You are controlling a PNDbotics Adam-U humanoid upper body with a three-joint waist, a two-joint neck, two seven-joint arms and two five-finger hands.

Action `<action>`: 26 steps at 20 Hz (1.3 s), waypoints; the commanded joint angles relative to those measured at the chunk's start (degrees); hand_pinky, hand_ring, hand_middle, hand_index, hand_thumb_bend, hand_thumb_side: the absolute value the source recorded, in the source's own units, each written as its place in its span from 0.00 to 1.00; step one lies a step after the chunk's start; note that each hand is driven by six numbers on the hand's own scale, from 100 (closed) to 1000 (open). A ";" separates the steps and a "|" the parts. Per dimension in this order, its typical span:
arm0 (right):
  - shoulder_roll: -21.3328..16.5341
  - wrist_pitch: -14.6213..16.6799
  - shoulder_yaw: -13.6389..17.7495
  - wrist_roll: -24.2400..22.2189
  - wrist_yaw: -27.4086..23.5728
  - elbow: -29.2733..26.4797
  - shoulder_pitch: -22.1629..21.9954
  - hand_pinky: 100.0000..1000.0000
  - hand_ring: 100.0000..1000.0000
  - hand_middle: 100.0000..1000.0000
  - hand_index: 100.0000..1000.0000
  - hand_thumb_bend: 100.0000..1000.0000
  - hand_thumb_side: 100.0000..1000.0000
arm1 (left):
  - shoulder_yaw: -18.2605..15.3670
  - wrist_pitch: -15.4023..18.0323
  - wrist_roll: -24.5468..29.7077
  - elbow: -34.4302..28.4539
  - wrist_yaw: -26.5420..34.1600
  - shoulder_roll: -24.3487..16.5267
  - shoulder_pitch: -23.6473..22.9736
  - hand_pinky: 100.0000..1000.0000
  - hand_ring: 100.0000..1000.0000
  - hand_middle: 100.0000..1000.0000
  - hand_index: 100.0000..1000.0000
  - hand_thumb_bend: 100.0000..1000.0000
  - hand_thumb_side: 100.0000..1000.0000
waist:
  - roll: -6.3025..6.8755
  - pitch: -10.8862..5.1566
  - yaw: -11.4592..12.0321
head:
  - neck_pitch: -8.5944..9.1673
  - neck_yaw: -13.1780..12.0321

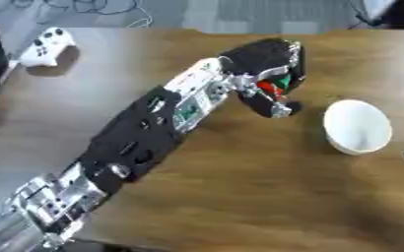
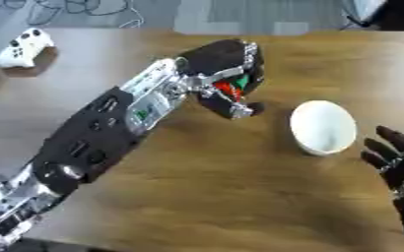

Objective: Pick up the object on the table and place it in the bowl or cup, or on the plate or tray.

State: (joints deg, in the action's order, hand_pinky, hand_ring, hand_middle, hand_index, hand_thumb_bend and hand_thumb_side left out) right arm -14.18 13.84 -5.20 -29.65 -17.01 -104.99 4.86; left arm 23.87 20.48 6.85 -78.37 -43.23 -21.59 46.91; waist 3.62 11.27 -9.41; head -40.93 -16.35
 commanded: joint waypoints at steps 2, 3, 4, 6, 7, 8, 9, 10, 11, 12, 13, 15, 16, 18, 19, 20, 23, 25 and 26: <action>-0.54 -0.03 -0.04 -0.49 0.34 -1.46 0.73 0.94 0.94 0.97 0.97 0.00 0.91 | 0.19 1.08 -0.14 0.74 -1.36 -0.30 1.84 0.00 0.00 0.00 0.12 0.21 0.00 | 0.14 -0.29 -0.26 | 0.87 -0.87; -0.59 -0.06 -0.06 -0.55 0.45 -1.44 0.72 0.94 0.94 0.97 0.97 0.00 0.91 | 0.41 1.43 -0.05 1.01 -1.59 -0.37 2.03 0.00 0.00 0.00 0.12 0.20 0.00 | 0.32 -0.20 -0.27 | 0.82 -0.97; -0.66 -0.09 -0.07 -0.61 0.57 -1.42 0.70 0.94 0.94 0.97 0.97 0.00 0.91 | 0.74 1.88 0.13 1.25 -1.82 -0.51 2.26 0.00 0.00 0.00 0.12 0.20 0.00 | 0.52 -0.12 -0.27 | 0.74 -1.07; -0.79 -0.18 -0.11 -0.69 0.77 -1.37 0.71 0.94 0.95 0.97 0.97 0.00 0.91 | 1.45 2.85 0.62 1.66 -2.28 -0.63 2.72 0.00 0.00 0.00 0.12 0.20 0.00 | 0.95 0.01 -0.23 | 0.55 -1.15; -0.81 -0.24 -0.14 -0.73 0.85 -1.36 0.76 0.94 0.95 0.97 0.98 0.00 0.91 | 1.69 3.29 0.83 1.87 -2.47 -0.53 2.90 0.00 0.00 0.00 0.12 0.20 0.00 | 1.12 0.10 -0.24 | 0.51 -1.17; -0.81 -0.29 -0.20 -0.79 0.91 -1.37 0.85 0.94 0.95 0.97 0.98 0.00 0.91 | 1.86 3.64 0.97 2.05 -2.61 -0.35 3.06 0.00 0.00 0.00 0.12 0.20 0.00 | 1.25 0.23 -0.28 | 0.52 -1.18; -0.80 -0.34 -0.25 -0.85 0.95 -1.40 0.94 0.94 0.95 0.97 0.98 0.00 0.92 | 1.96 3.90 1.05 2.23 -2.73 -0.17 3.21 0.00 0.00 0.00 0.12 0.20 0.00 | 1.34 0.36 -0.35 | 0.58 -1.16; -0.81 -0.37 -0.28 -0.90 0.98 -1.43 0.99 0.94 0.95 0.97 0.98 0.00 0.92 | 2.06 4.12 1.09 2.38 -2.84 -0.01 3.34 0.00 0.00 0.00 0.12 0.20 0.00 | 1.41 0.48 -0.43 | 0.63 -1.15; -0.82 -0.40 -0.29 -0.94 1.01 -1.45 1.00 0.94 0.95 0.97 0.98 0.00 0.92 | 2.13 4.30 1.12 2.51 -2.94 0.09 3.46 0.00 0.00 0.00 0.12 0.20 0.00 | 1.47 0.55 -0.50 | 0.66 -1.16; -0.85 -0.43 -0.28 -0.96 1.07 -1.45 0.98 0.94 0.95 0.97 0.98 0.00 0.92 | 2.26 4.50 1.18 2.61 -3.05 0.18 3.64 0.00 0.00 0.00 0.12 0.20 0.00 | 1.57 0.61 -0.59 | 0.69 -1.17; -0.87 -0.46 -0.27 -0.97 1.13 -1.43 0.96 0.94 0.95 0.97 0.98 0.00 0.92 | 2.35 4.68 1.24 2.69 -3.16 0.23 3.81 0.00 0.00 0.00 0.12 0.20 0.00 | 1.65 0.63 -0.64 | 0.72 -1.15; -0.91 -0.51 -0.26 -0.99 1.24 -1.37 0.93 0.94 0.95 0.97 0.98 0.00 0.92 | 2.45 4.93 1.33 2.76 -3.31 0.25 4.21 0.00 0.00 0.00 0.12 0.20 0.00 | 1.81 0.62 -0.65 | 0.75 -1.07; -0.94 -0.56 -0.26 -1.00 1.29 -1.30 0.89 0.94 0.95 0.98 0.98 0.00 0.92 | 2.46 5.00 1.34 2.72 -3.31 0.18 4.50 0.00 0.00 0.00 0.12 0.20 0.00 | 1.92 0.55 -0.61 | 0.65 -1.00; -1.03 -0.61 -0.24 -1.01 1.38 -1.17 0.81 0.94 0.95 0.98 0.98 0.00 0.92 | 2.53 5.08 1.47 2.58 -3.25 -0.06 4.97 0.00 0.00 0.00 0.12 0.20 0.00 | 2.08 0.39 -0.45 | 0.46 -0.89; -1.09 -0.62 -0.23 -1.02 1.43 -1.09 0.76 0.94 0.95 0.98 0.98 0.00 0.91 | 2.57 5.10 1.58 2.47 -3.24 -0.23 5.19 0.00 0.00 0.00 0.12 0.20 0.00 | 2.15 0.30 -0.35 | 0.40 -0.85; -1.15 -0.63 -0.22 -1.02 1.47 -1.00 0.70 0.94 0.95 0.98 0.98 0.00 0.92 | 2.60 5.11 1.69 2.35 -3.25 -0.39 5.40 0.00 0.00 0.00 0.12 0.20 0.00 | 2.20 0.16 -0.23 | 0.36 -0.82; -1.29 -0.61 -0.24 -1.04 1.53 -0.68 0.57 0.94 0.95 0.98 0.98 0.00 0.92 | 2.63 5.08 2.04 2.11 -2.92 -0.75 5.85 0.00 0.00 0.00 0.12 0.20 0.00 | 2.26 -0.25 0.06 | 0.51 -0.81; -1.36 -0.57 -0.28 -1.07 1.47 -0.51 0.55 0.94 0.95 0.98 0.98 0.00 0.91 | 2.64 5.04 2.24 2.00 -2.72 -0.87 6.04 0.00 0.00 0.00 0.12 0.20 0.00 | 2.24 -0.56 0.18 | 0.75 -0.87; -1.40 -0.54 -0.30 -1.08 1.40 -0.46 0.55 0.94 0.95 0.98 0.98 0.00 0.91 | 2.65 5.01 2.33 1.95 -2.62 -0.86 6.14 0.00 0.00 0.00 0.12 0.20 0.00 | 2.22 -0.72 0.20 | 0.90 -0.91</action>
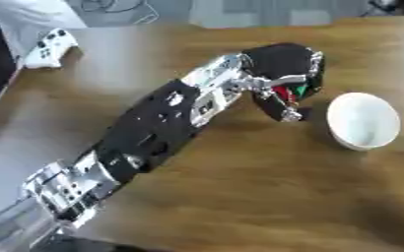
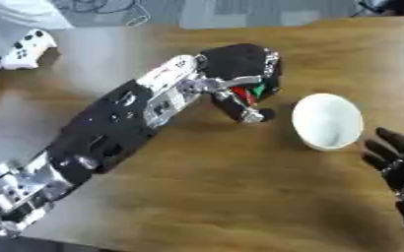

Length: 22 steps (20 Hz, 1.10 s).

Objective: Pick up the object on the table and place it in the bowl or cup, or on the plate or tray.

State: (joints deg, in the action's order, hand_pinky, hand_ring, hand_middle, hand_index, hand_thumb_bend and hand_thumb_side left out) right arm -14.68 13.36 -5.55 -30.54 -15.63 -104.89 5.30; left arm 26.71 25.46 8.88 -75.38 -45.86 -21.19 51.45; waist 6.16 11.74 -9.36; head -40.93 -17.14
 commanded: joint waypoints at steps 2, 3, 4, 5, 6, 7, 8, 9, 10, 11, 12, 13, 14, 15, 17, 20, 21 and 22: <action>-0.96 -0.01 0.02 -0.24 -0.13 -0.50 0.12 0.94 0.95 0.97 0.98 0.00 0.91 | -0.14 -0.03 0.47 -1.06 0.16 -1.18 1.76 0.00 0.00 0.00 0.12 0.20 0.00 | -0.34 -1.41 0.10 | 1.10 -0.21; -1.00 -0.01 0.00 -0.27 -0.21 -0.48 0.11 0.94 0.95 0.97 0.98 0.00 0.91 | -0.10 -0.02 0.57 -1.03 0.19 -1.10 1.86 0.00 0.00 0.00 0.12 0.20 0.00 | -0.34 -1.51 0.06 | 1.17 -0.26; -1.04 -0.02 -0.01 -0.28 -0.26 -0.42 0.08 0.94 0.95 0.98 0.98 0.00 0.91 | -0.03 0.03 0.70 -0.98 0.18 -1.02 2.02 0.00 0.00 0.00 0.13 0.20 0.00 | -0.31 -1.65 0.02 | 1.22 -0.29; -1.08 -0.04 -0.01 -0.30 -0.29 -0.36 0.05 0.94 0.95 0.98 0.98 0.00 0.91 | 0.03 0.10 0.83 -0.90 0.16 -0.96 2.20 0.00 0.00 0.00 0.13 0.20 0.00 | -0.26 -1.74 0.01 | 1.24 -0.32; -1.12 -0.07 -0.04 -0.34 -0.32 -0.31 0.06 0.94 0.95 0.97 0.98 0.00 0.91 | 0.07 0.18 0.93 -0.83 0.12 -0.90 2.44 0.00 0.00 0.00 0.13 0.20 0.00 | -0.18 -1.83 -0.04 | 1.29 -0.42; -1.14 -0.10 -0.07 -0.37 -0.37 -0.29 0.10 0.94 0.95 0.97 0.98 0.00 0.91 | 0.08 0.25 1.01 -0.73 0.09 -0.84 2.66 0.00 0.00 0.00 0.13 0.20 0.00 | -0.11 -1.88 -0.08 | 1.34 -0.48; -1.16 -0.13 -0.10 -0.42 -0.42 -0.29 0.16 0.94 0.95 0.97 0.98 0.00 0.91 | 0.09 0.32 1.08 -0.63 0.02 -0.77 2.90 0.00 0.00 0.00 0.13 0.20 0.00 | -0.01 -1.91 -0.16 | 1.44 -0.56; -1.18 -0.15 -0.14 -0.46 -0.47 -0.32 0.21 0.94 0.95 0.97 0.98 0.00 0.91 | 0.07 0.38 1.13 -0.52 -0.05 -0.70 3.11 0.00 0.00 0.00 0.13 0.20 0.00 | 0.06 -1.91 -0.24 | 1.52 -0.64; -1.18 -0.20 -0.16 -0.50 -0.52 -0.35 0.26 0.94 0.95 0.97 0.98 0.00 0.91 | 0.03 0.42 1.15 -0.40 -0.12 -0.63 3.29 0.00 0.00 0.00 0.13 0.20 0.00 | 0.14 -1.89 -0.38 | 1.61 -0.75; -1.16 -0.24 -0.19 -0.55 -0.57 -0.40 0.32 0.94 0.95 0.97 0.98 0.00 0.91 | -0.01 0.44 1.14 -0.29 -0.20 -0.57 3.44 0.00 0.00 0.00 0.13 0.20 0.00 | 0.19 -1.86 -0.53 | 1.72 -0.87; -1.13 -0.29 -0.23 -0.60 -0.61 -0.45 0.37 0.94 0.95 0.97 0.98 0.00 0.91 | -0.06 0.45 1.12 -0.17 -0.28 -0.52 3.55 0.00 0.00 0.00 0.13 0.20 0.00 | 0.22 -1.80 -0.73 | 1.89 -0.99; -1.10 -0.33 -0.27 -0.66 -0.65 -0.50 0.42 0.94 0.95 0.97 0.98 0.00 0.91 | -0.12 0.45 1.08 -0.02 -0.38 -0.47 3.64 0.00 0.00 0.00 0.13 0.20 0.00 | 0.22 -1.75 -0.94 | 2.06 -1.12; -1.07 -0.37 -0.32 -0.73 -0.68 -0.54 0.44 0.94 0.95 0.98 0.98 0.00 0.91 | -0.16 0.46 1.04 0.13 -0.49 -0.42 3.71 0.00 0.00 0.00 0.13 0.20 0.00 | 0.21 -1.69 -1.15 | 2.25 -1.28; -1.04 -0.41 -0.38 -0.81 -0.68 -0.56 0.44 0.94 0.95 0.98 0.98 0.00 0.91 | -0.20 0.48 1.00 0.29 -0.62 -0.37 3.79 0.00 0.00 0.00 0.13 0.20 0.00 | 0.19 -1.63 -1.34 | 2.43 -1.43; -0.96 -0.47 -0.49 -0.98 -0.64 -0.56 0.40 0.94 0.95 0.98 0.98 0.00 0.92 | -0.23 0.56 0.91 0.55 -0.85 -0.25 3.97 0.00 0.00 0.00 0.13 0.20 0.00 | 0.15 -1.51 -1.72 | 2.86 -1.73; -0.79 -0.52 -0.71 -1.29 -0.56 -0.59 0.44 0.94 0.95 0.98 0.98 0.00 0.92 | -0.30 0.64 0.73 0.83 -1.14 -0.16 4.28 0.00 0.00 0.00 0.13 0.20 0.00 | 0.09 -1.25 -2.27 | 3.64 -2.02; -0.73 -0.54 -0.79 -1.41 -0.53 -0.61 0.45 0.94 0.95 0.98 0.98 0.00 0.91 | -0.32 0.65 0.68 0.90 -1.23 -0.17 4.38 0.00 0.00 0.00 0.13 0.20 0.00 | 0.06 -1.11 -2.45 | 3.96 -2.07; -0.69 -0.54 -0.85 -1.52 -0.49 -0.62 0.47 0.94 0.95 0.98 0.98 0.00 0.92 | -0.32 0.67 0.63 0.95 -1.33 -0.18 4.48 0.00 0.00 0.00 0.13 0.20 0.00 | 0.03 -0.98 -2.60 | 4.23 -2.04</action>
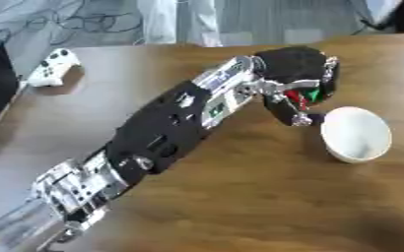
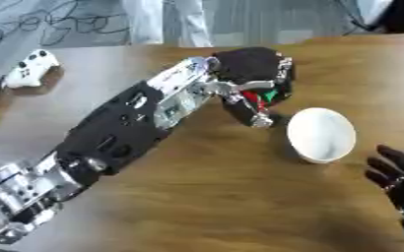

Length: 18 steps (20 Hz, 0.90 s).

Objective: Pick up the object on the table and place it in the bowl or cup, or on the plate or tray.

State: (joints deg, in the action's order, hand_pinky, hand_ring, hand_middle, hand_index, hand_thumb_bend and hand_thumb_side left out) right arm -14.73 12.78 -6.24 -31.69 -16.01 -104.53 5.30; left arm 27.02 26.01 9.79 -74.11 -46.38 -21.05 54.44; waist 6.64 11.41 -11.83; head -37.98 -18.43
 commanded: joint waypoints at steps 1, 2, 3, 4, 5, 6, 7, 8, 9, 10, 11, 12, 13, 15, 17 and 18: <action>-0.61 0.03 -0.20 -0.47 -0.05 -0.97 0.55 0.94 0.95 0.98 0.98 0.00 0.92 | -0.64 0.14 -0.31 -0.26 -0.91 -0.35 1.58 0.00 0.00 0.00 0.13 0.20 0.00 | -0.49 -0.51 -0.28 | 1.56 -0.67; -0.61 0.06 -0.21 -0.54 0.13 -0.95 0.64 0.95 0.95 0.98 0.98 0.00 0.92 | -0.66 0.15 -0.36 -0.21 -1.00 -0.38 1.66 0.00 0.00 0.00 0.13 0.20 0.00 | -0.53 -0.39 -0.38 | 1.79 -0.60; -0.56 0.06 -0.29 -0.62 0.13 -0.88 0.77 0.95 0.95 0.98 0.98 0.00 0.92 | -0.67 0.16 -0.39 -0.15 -1.10 -0.43 1.77 0.00 0.00 0.00 0.13 0.20 0.00 | -0.58 -0.22 -0.52 | 2.04 -0.61; -0.53 0.05 -0.34 -0.70 0.10 -0.80 0.89 0.95 0.95 0.98 0.98 0.00 0.92 | -0.70 0.17 -0.43 -0.09 -1.22 -0.48 1.89 0.00 0.00 0.00 0.13 0.20 0.00 | -0.62 -0.05 -0.65 | 2.27 -0.67; -0.50 0.04 -0.39 -0.80 0.09 -0.71 1.01 0.95 0.95 0.98 0.98 0.00 0.92 | -0.76 0.16 -0.48 -0.01 -1.34 -0.56 2.06 0.00 0.00 0.00 0.13 0.20 0.00 | -0.65 0.17 -0.80 | 2.52 -0.78; -0.48 0.02 -0.43 -0.88 0.11 -0.63 1.10 0.95 0.95 0.98 0.98 0.00 0.92 | -0.81 0.16 -0.54 0.07 -1.46 -0.61 2.20 0.00 0.00 0.00 0.13 0.20 0.00 | -0.67 0.33 -0.90 | 2.69 -0.85; -0.44 0.02 -0.49 -1.00 0.15 -0.57 1.20 0.95 0.95 0.98 0.98 0.00 0.92 | -0.87 0.14 -0.59 0.19 -1.61 -0.66 2.39 0.00 0.00 0.00 0.13 0.20 0.00 | -0.71 0.55 -0.99 | 2.88 -1.01; -0.41 0.03 -0.53 -1.10 0.18 -0.51 1.28 0.95 0.96 0.98 0.98 0.00 0.92 | -0.94 0.13 -0.64 0.32 -1.75 -0.67 2.54 0.00 0.00 0.00 0.13 0.20 0.00 | -0.75 0.70 -1.05 | 3.00 -1.12; -0.36 0.04 -0.60 -1.21 0.22 -0.46 1.35 0.95 0.96 0.98 0.98 0.00 0.92 | -1.02 0.10 -0.71 0.51 -1.90 -0.67 2.73 0.00 0.00 0.00 0.13 0.20 0.00 | -0.81 0.88 -1.13 | 3.15 -1.30; -0.32 0.06 -0.63 -1.29 0.25 -0.43 1.41 0.95 0.96 0.98 0.98 0.00 0.92 | -1.08 0.11 -0.78 0.70 -2.04 -0.64 2.89 0.00 0.00 0.00 0.13 0.20 0.00 | -0.85 1.01 -1.19 | 3.26 -1.42; -0.29 0.09 -0.67 -1.37 0.30 -0.41 1.46 0.95 0.96 0.98 0.98 0.00 0.92 | -1.14 0.11 -0.84 0.92 -2.20 -0.59 3.04 0.00 0.00 0.00 0.13 0.20 0.00 | -0.90 1.17 -1.26 | 3.40 -1.59; -0.27 0.13 -0.70 -1.43 0.33 -0.39 1.48 0.95 0.96 0.98 0.98 0.00 0.92 | -1.18 0.14 -0.91 1.12 -2.35 -0.54 3.15 0.00 0.00 0.00 0.13 0.20 0.00 | -0.93 1.27 -1.30 | 3.47 -1.70; -0.25 0.15 -0.73 -1.50 0.38 -0.37 1.51 0.95 0.96 0.98 0.98 0.00 0.92 | -1.19 0.18 -0.94 1.37 -2.55 -0.44 3.29 0.00 0.00 0.00 0.13 0.20 0.00 | -0.97 1.41 -1.33 | 3.54 -1.91; -0.19 0.20 -0.82 -1.64 0.44 -0.36 1.58 0.95 0.96 0.98 0.98 0.00 0.92 | -1.24 0.33 -1.03 1.86 -2.94 -0.22 3.52 0.00 0.00 0.00 0.13 0.20 0.00 | -1.06 1.60 -1.43 | 3.69 -2.19; -0.15 0.25 -0.88 -1.77 0.48 -0.35 1.63 0.95 0.96 0.98 0.98 0.00 0.93 | -1.32 0.50 -1.17 2.31 -3.30 -0.05 3.74 0.00 0.00 0.00 0.13 0.20 0.00 | -1.12 1.78 -1.56 | 3.89 -2.38; -0.13 0.27 -0.90 -1.81 0.50 -0.35 1.65 0.95 0.96 0.98 0.98 0.00 0.93 | -1.36 0.58 -1.25 2.50 -3.45 0.02 3.82 0.00 0.00 0.00 0.13 0.20 0.00 | -1.12 1.87 -1.63 | 3.97 -2.45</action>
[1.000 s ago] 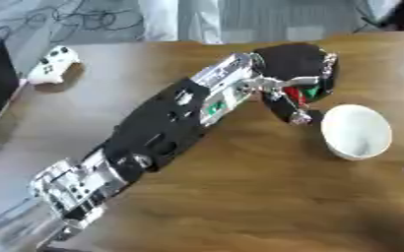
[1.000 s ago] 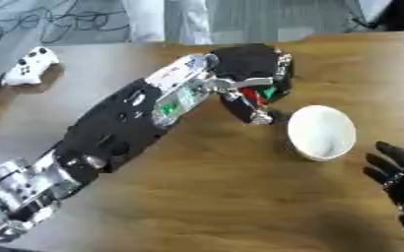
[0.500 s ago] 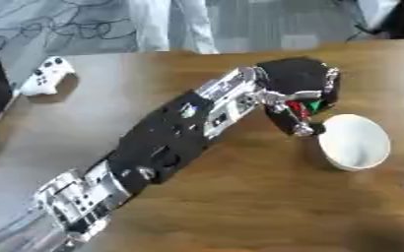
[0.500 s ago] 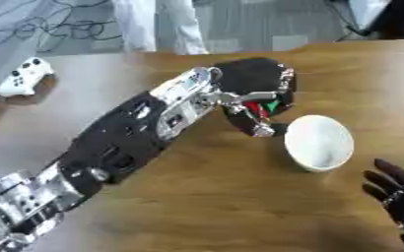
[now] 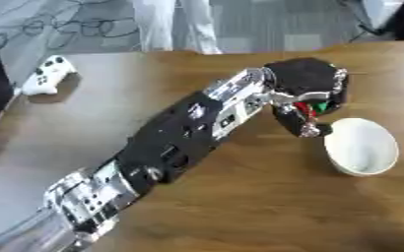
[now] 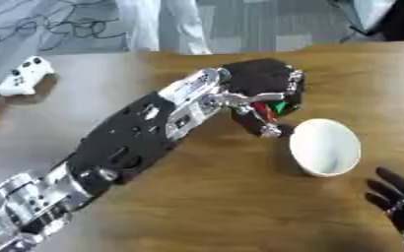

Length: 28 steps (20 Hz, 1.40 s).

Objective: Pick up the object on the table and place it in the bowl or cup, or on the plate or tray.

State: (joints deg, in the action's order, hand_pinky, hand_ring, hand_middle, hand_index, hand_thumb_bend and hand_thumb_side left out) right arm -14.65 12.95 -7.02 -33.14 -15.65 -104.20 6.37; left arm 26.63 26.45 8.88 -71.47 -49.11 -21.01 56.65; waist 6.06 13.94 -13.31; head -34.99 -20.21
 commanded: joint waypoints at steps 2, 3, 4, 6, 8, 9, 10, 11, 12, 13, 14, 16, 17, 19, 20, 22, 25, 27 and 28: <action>-0.16 0.12 -0.18 -0.49 0.24 -0.72 0.68 0.95 0.96 0.98 0.98 0.00 0.93 | -1.04 0.28 -0.50 0.26 -1.05 0.09 1.82 0.00 0.00 0.00 0.13 0.20 0.00 | -0.50 -0.33 -0.43 | 1.15 -0.80; -0.11 0.12 -0.21 -0.55 0.29 -0.74 0.75 0.95 0.96 0.98 0.98 0.00 0.93 | -1.08 0.35 -0.58 0.47 -1.22 0.16 1.94 0.00 0.00 0.00 0.13 0.20 0.00 | -0.47 -0.13 -0.61 | 1.20 -0.84; -0.08 0.11 -0.23 -0.60 0.33 -0.76 0.80 0.95 0.96 0.98 0.98 0.00 0.93 | -1.13 0.41 -0.67 0.66 -1.38 0.22 2.02 0.00 0.00 0.00 0.13 0.20 0.00 | -0.45 0.00 -0.73 | 1.23 -0.88; 0.00 0.09 -0.31 -0.73 0.45 -0.79 0.94 0.95 0.96 0.98 0.98 0.00 0.93 | -1.25 0.50 -0.87 1.10 -1.71 0.40 2.21 0.00 0.00 0.00 0.13 0.20 0.00 | -0.39 0.37 -1.03 | 1.18 -0.99; 0.04 0.09 -0.37 -0.85 0.57 -0.80 1.07 0.95 0.96 0.98 0.98 0.00 0.93 | -1.37 0.49 -1.07 1.59 -2.15 0.60 2.42 0.00 0.00 0.00 0.13 0.20 0.00 | -0.33 0.72 -1.29 | 1.03 -1.01; 0.07 0.09 -0.38 -0.89 0.62 -0.80 1.13 0.95 0.96 0.98 0.98 0.00 0.93 | -1.36 0.56 -1.18 1.78 -2.36 0.75 2.52 0.00 0.00 0.00 0.13 0.20 0.00 | -0.30 0.84 -1.40 | 0.94 -0.99; 0.09 0.09 -0.39 -0.92 0.65 -0.80 1.18 0.95 0.96 0.98 0.98 0.00 0.93 | -1.37 0.68 -1.28 1.97 -2.49 0.87 2.61 0.00 0.00 0.00 0.13 0.20 0.00 | -0.28 0.92 -1.48 | 0.89 -0.97; 0.12 0.07 -0.39 -0.93 0.67 -0.80 1.23 0.95 0.96 0.98 0.98 0.00 0.93 | -1.37 0.81 -1.36 2.11 -2.59 1.00 2.72 0.00 0.00 0.00 0.13 0.20 0.00 | -0.22 0.99 -1.57 | 0.84 -0.91; 0.13 0.03 -0.38 -0.93 0.73 -0.78 1.28 0.95 0.96 0.98 0.98 0.00 0.93 | -1.36 0.93 -1.41 2.24 -2.69 1.12 2.83 0.00 0.00 0.00 0.13 0.20 0.00 | -0.16 1.04 -1.65 | 0.80 -0.86; 0.16 -0.02 -0.38 -0.94 0.83 -0.77 1.32 0.95 0.96 0.98 0.98 0.00 0.93 | -1.33 1.04 -1.44 2.34 -2.78 1.26 2.94 0.00 0.00 0.00 0.13 0.20 0.00 | -0.05 1.08 -1.76 | 0.74 -0.86; 0.19 -0.06 -0.40 -0.95 0.83 -0.76 1.36 0.95 0.96 0.98 0.98 0.00 0.93 | -1.31 1.13 -1.46 2.43 -2.87 1.39 3.03 0.00 0.00 0.00 0.13 0.20 0.00 | 0.05 1.09 -1.86 | 0.69 -0.87; 0.21 -0.16 -0.43 -0.98 0.79 -0.74 1.45 0.95 0.96 0.98 0.98 0.00 0.96 | -1.29 1.30 -1.48 2.58 -3.02 1.66 3.23 0.00 0.00 0.00 0.13 0.20 0.00 | 0.26 1.11 -2.11 | 0.65 -0.88; 0.23 -0.21 -0.44 -0.99 0.78 -0.74 1.49 0.95 0.96 0.98 0.98 0.00 0.93 | -1.28 1.39 -1.50 2.64 -3.07 1.80 3.32 0.00 0.00 0.00 0.13 0.20 0.00 | 0.35 1.11 -2.25 | 0.63 -0.92; 0.27 -0.32 -0.45 -1.03 0.76 -0.74 1.56 0.95 0.96 0.98 0.98 0.00 0.93 | -1.30 1.48 -1.53 2.78 -3.16 2.04 3.48 0.00 0.00 0.00 0.13 0.20 0.00 | 0.52 1.14 -2.52 | 0.61 -1.04; 0.30 -0.38 -0.46 -1.06 0.77 -0.73 1.59 0.95 0.96 0.98 0.98 0.00 0.93 | -1.30 1.51 -1.55 2.83 -3.20 2.15 3.55 0.00 0.00 0.00 0.13 0.20 0.00 | 0.60 1.17 -2.64 | 0.60 -1.09; 0.38 -0.49 -0.47 -1.10 0.89 -0.76 1.67 0.95 0.96 0.98 0.98 0.00 0.93 | -1.28 1.59 -1.58 2.94 -3.28 2.30 3.66 0.00 0.00 0.00 0.13 0.20 0.00 | 0.75 1.29 -2.94 | 0.59 -1.16; 0.49 -0.57 -0.48 -1.17 0.93 -0.84 1.81 0.95 0.96 0.98 0.98 0.00 0.93 | -1.32 1.67 -1.67 3.16 -3.44 2.51 3.83 0.00 0.00 0.00 0.13 0.20 0.00 | 0.98 1.64 -3.52 | 0.57 -1.35; 0.54 -0.62 -0.50 -1.25 0.99 -0.89 1.92 0.95 0.96 0.98 0.98 0.00 0.93 | -1.29 1.80 -1.72 3.30 -3.56 2.62 3.93 0.00 0.00 0.00 0.13 0.20 0.00 | 1.13 1.90 -3.85 | 0.57 -1.50; 0.57 -0.65 -0.51 -1.28 1.03 -0.92 1.97 0.95 0.96 0.98 0.98 0.00 0.93 | -1.26 1.88 -1.74 3.36 -3.64 2.65 3.98 0.00 0.00 0.00 0.13 0.20 0.00 | 1.23 2.03 -4.01 | 0.60 -1.58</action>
State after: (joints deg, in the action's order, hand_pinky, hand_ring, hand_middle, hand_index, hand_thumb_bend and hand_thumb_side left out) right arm -14.10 12.36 -7.36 -34.32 -14.85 -104.19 7.85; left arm 25.94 28.09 7.28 -67.64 -52.23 -18.08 58.99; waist 7.67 16.84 -17.27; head -34.49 -21.21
